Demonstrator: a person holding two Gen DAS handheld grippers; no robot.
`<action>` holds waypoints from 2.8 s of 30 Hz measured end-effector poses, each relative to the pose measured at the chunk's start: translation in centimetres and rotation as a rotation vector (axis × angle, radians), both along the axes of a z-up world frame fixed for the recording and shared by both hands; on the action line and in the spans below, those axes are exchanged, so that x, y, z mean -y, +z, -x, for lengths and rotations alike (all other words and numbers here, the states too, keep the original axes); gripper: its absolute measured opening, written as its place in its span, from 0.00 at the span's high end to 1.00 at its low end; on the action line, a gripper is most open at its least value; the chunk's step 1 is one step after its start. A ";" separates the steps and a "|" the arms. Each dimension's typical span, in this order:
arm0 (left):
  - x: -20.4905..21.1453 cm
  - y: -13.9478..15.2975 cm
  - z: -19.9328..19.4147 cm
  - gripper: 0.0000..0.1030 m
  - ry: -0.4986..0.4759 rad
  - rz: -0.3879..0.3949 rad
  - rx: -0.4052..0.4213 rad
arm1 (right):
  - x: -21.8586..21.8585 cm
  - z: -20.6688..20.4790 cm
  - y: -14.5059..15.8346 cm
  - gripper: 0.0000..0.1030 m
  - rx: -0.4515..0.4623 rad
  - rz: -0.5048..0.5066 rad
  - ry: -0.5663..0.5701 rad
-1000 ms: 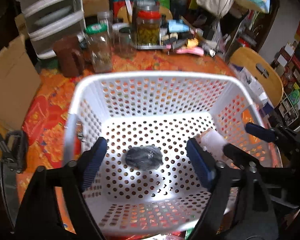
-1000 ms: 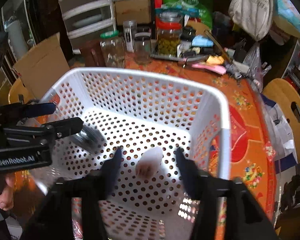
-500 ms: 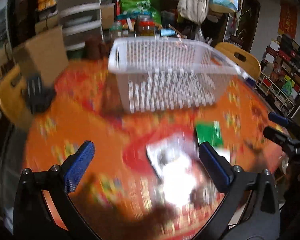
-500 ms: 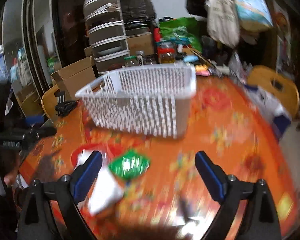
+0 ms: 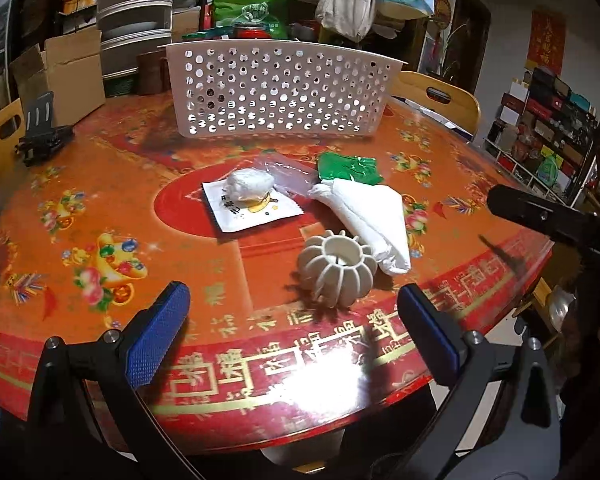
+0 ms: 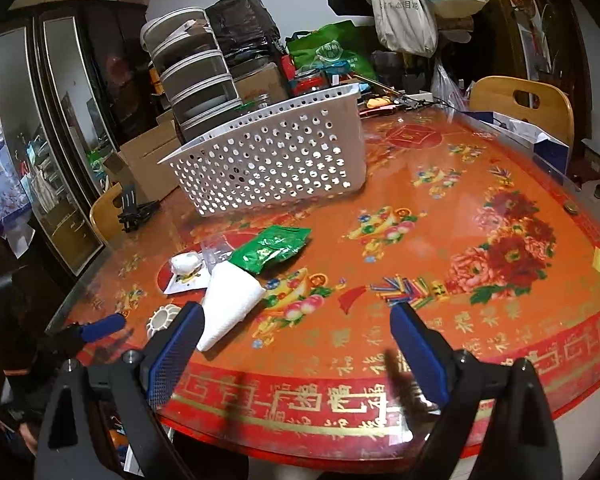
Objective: Organize soft objects
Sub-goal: 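Grasp the white ribbed cup-shaped object with the left gripper, then lift the ribbed object with the left gripper while the right gripper grasps the white cloth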
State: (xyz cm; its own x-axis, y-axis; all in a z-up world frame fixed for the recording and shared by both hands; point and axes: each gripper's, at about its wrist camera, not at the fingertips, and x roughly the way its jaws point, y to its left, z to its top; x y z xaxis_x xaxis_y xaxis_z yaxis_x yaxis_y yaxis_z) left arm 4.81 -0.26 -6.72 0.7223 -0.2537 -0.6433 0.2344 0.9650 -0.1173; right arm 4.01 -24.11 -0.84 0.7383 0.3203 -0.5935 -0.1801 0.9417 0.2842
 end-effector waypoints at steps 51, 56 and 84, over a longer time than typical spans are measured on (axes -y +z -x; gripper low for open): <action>-5.5 -0.1 -1.8 0.69 0.099 0.056 -0.006 | -9.3 -5.0 -3.2 0.38 -0.075 0.208 0.146; -5.8 -0.1 -1.9 0.69 0.101 0.063 -0.004 | -9.6 -5.2 -3.3 0.52 -0.067 0.250 0.154; -6.6 3.1 -1.7 0.69 0.125 0.072 0.038 | -5.7 -2.9 1.0 0.64 0.006 0.141 0.152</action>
